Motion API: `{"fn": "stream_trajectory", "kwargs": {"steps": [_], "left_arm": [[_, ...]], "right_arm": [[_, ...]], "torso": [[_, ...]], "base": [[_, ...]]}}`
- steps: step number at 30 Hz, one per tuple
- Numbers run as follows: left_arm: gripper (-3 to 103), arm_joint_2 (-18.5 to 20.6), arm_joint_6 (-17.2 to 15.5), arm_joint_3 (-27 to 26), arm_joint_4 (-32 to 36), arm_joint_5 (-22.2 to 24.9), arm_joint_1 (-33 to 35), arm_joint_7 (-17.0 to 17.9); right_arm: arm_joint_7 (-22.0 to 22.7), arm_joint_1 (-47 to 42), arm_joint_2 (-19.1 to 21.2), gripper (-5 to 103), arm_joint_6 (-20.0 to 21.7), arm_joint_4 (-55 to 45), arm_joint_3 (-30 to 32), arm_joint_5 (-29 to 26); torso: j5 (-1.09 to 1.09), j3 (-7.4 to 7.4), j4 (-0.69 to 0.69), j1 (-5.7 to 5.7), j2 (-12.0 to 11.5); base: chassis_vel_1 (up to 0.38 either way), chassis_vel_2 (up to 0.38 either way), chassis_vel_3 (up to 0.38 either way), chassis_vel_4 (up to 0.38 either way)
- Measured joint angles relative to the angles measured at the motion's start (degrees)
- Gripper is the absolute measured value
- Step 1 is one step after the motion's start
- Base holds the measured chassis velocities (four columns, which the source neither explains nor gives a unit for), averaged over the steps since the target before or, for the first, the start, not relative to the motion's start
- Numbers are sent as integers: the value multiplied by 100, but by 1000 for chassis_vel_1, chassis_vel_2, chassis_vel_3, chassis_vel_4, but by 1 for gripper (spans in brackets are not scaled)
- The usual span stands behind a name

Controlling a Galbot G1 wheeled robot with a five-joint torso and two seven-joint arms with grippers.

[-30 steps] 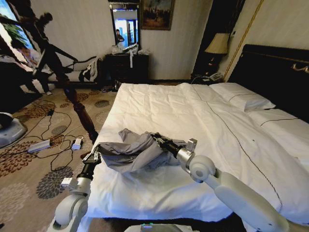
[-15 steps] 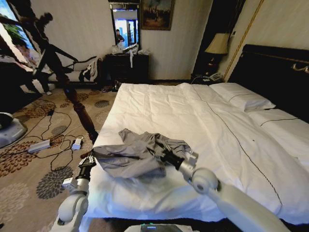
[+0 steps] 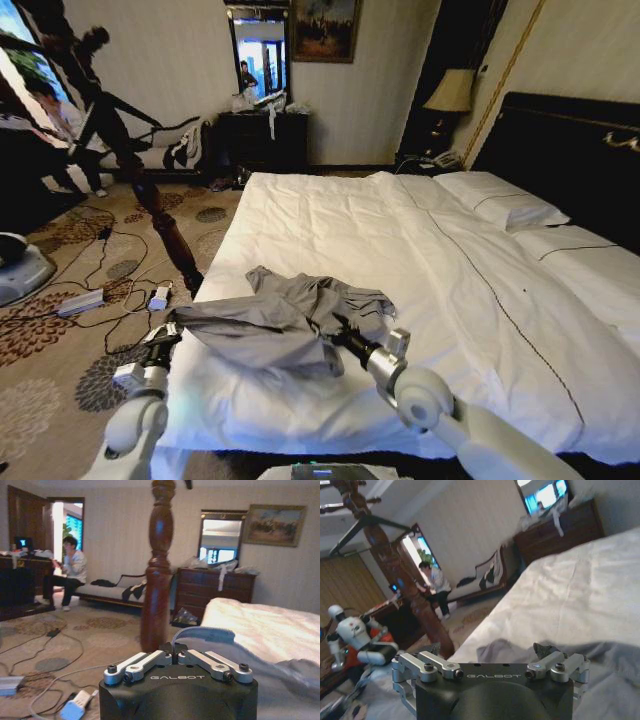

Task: Pick up the clothes from the bed and hang them on the clothes hanger.

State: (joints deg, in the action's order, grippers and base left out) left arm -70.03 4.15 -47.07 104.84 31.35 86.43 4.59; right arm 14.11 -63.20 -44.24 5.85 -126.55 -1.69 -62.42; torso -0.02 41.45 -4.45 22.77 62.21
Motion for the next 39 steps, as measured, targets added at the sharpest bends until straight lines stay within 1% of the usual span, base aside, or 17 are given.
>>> {"fn": "stream_trajectory", "kwargs": {"steps": [5, 6, 9, 11, 13, 14, 16, 18, 19, 22, 24, 27, 29, 32, 37, 38, 39], "left_arm": [[0, 34, 68, -43, -134, 43, 21, -35], [0, 6, 76, 2, -149, 39, 1, -35], [0, -11, 78, 51, -131, 22, 1, -37], [0, -35, 78, 103, -111, -12, -9, -37], [0, -61, 74, 153, -62, -44, -18, -33], [0, -61, 74, 153, -62, -44, -18, -33], [0, -98, 53, 199, 18, -83, -15, -18], [0, -150, 27, 237, 145, -128, 18, -14], [0, -150, 27, 237, 145, -128, 18, -14], [0, -197, -8, 253, 321, -149, 71, 8], [0, -208, -17, 251, 371, -150, 86, 23], [0, -232, -35, 239, 485, -147, 137, 39], [0, -237, -39, 236, 509, -146, 152, 45], [0, -240, -47, 235, 530, -145, 168, 56], [0, -259, -47, 238, 522, -145, 164, 62], [0, -269, -47, 247, 510, -146, 160, 64], [0, -279, -47, 255, 501, -147, 155, 64]], "right_arm": [[64, -79, -105, 100, -83, 90, 39, 126], [148, -270, -152, 100, -39, 149, 12, 281], [195, -310, -185, 100, 94, 206, -74, 356], [195, -269, -206, 100, 310, 301, -246, 538], [55, -113, -224, 100, 516, 419, -434, 715], [55, -113, -224, 100, 516, 419, -434, 715], [-155, 163, -274, 100, 677, 542, -651, 765], [-250, 587, -377, 100, 882, 651, -1032, 601], [-250, 587, -377, 100, 882, 651, -1032, 601], [-125, 1076, -594, 100, 1049, 827, -1546, 207], [-86, 1204, -676, 100, 1066, 942, -1684, 171], [31, 1482, -975, 100, 1078, 1335, -2051, 173], [127, 1546, -1062, 100, 1105, 1433, -2130, 173], [517, 1694, -1283, 100, 1194, 1629, -2291, 54], [692, 1741, -1352, 100, 1227, 1694, -2340, -37], [704, 1745, -1353, 103, 1229, 1708, -2354, -40], [716, 1747, -1354, 103, 1229, 1724, -2361, -41]], "torso": [[1, 0, -1, 0, 0], [1, 0, -3, 0, 0], [1, 0, -2, 0, 0], [2, 0, -2, 0, 0], [1, 0, -2, 0, 0], [1, 0, -2, 0, 0], [2, 0, -2, 0, 0], [2, 0, -1, 0, 0], [2, 0, -1, 0, 0], [1, 0, 0, 0, 0], [2, 0, 0, 0, 0], [2, 0, -1, 0, 0], [2, 0, -1, 0, 0], [1, 0, -1, 0, 0], [1, 0, -2, 0, 0], [1, 0, -2, 0, 0], [1, 0, -2, 0, 0]], "base": [[0, 0, 0, 0], [0, 0, 0, 0], [0, 0, 0, 0], [0, 0, 0, 0], [0, 0, 0, 0], [0, 0, 0, 0], [0, 0, 0, 0], [0, 0, 0, 0], [0, 0, 0, 0], [0, 0, 0, 0], [0, 0, 0, 0], [0, 0, 0, 0], [0, 0, 0, 0], [0, 0, 0, 0], [0, 0, 0, 0], [0, 0, 0, 0], [0, 0, 0, 0]]}}
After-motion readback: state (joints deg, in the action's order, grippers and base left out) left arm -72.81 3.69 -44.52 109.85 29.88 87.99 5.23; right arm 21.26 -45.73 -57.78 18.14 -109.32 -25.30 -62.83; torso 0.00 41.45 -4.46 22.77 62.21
